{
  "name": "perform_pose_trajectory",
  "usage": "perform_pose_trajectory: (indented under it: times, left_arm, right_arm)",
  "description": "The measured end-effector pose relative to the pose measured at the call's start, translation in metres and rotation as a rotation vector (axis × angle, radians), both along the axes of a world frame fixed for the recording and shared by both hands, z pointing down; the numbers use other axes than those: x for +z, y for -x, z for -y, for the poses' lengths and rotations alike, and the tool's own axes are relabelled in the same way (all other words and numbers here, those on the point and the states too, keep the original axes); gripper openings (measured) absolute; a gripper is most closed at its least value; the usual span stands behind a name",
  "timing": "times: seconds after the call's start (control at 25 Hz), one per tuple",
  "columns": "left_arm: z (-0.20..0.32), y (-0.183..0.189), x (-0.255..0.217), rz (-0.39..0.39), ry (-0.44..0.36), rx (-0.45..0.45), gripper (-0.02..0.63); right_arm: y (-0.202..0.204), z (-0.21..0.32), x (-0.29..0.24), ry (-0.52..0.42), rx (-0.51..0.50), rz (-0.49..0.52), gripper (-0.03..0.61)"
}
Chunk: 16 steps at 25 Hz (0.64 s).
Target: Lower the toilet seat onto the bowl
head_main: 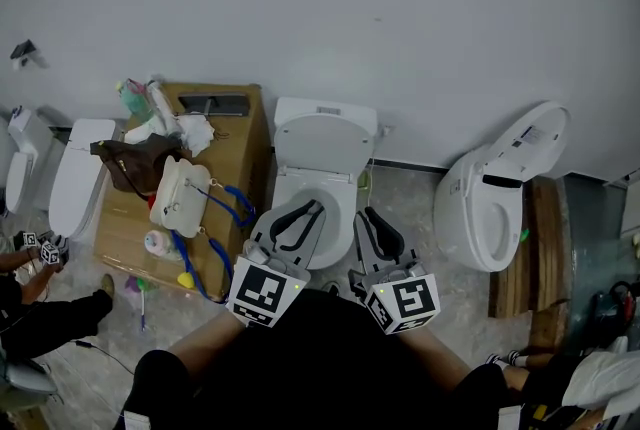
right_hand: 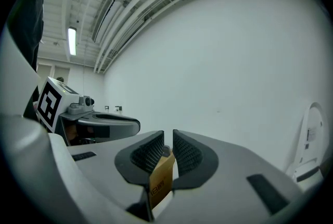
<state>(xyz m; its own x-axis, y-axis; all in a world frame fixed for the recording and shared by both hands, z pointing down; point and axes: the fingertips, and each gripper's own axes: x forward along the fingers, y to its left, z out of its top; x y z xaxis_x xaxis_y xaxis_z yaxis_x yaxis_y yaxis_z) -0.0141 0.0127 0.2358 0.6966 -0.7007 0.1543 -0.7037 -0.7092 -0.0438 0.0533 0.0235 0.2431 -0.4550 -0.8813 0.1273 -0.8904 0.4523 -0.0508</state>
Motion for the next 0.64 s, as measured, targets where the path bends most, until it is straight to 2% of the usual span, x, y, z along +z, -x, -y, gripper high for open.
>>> perform_pose_trajectory:
  times: [0.64]
  left_arm:
    - [-0.0034,0.0031,0.0030,-0.011,0.011,0.001,0.061]
  right_arm:
    - [0.0010,-0.0035,0.0061,0.030,0.011,-0.004,0.069]
